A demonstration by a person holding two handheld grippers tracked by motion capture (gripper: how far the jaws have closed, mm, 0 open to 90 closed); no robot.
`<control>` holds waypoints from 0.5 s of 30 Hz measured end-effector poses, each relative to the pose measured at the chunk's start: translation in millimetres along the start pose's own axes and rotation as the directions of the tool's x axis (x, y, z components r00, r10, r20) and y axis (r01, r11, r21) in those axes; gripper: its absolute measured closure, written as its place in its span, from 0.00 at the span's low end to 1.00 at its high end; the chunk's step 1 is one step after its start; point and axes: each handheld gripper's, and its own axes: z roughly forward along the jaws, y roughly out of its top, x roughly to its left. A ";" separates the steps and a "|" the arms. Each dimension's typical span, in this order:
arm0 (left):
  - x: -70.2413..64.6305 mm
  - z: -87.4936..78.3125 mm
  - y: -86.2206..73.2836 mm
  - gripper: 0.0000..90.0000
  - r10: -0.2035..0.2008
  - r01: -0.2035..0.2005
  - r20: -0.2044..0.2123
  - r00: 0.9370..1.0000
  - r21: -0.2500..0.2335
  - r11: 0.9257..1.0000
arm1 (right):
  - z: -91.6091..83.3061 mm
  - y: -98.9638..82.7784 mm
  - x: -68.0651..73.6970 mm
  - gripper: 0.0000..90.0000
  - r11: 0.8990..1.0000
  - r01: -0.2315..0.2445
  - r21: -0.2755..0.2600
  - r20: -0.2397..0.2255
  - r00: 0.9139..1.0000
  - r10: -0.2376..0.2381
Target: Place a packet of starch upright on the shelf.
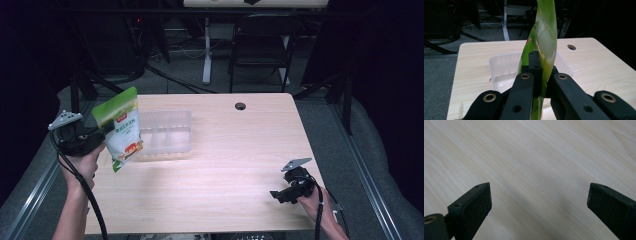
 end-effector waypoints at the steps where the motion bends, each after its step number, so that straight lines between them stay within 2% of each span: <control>1: 0.0 1.6 1.5 1.00 0.000 0.000 -0.002 1.000 0.004 1.000 | 0.0 0.1 -0.1 0.05 1.000 0.000 0.001 0.000 1.000 0.000; 15: -0.8 17.6 18.6 1.00 -0.007 0.007 -0.007 1.000 -0.016 1.000 | 0.2 -0.1 -1.1 0.05 1.000 0.003 -0.001 0.002 1.000 -0.003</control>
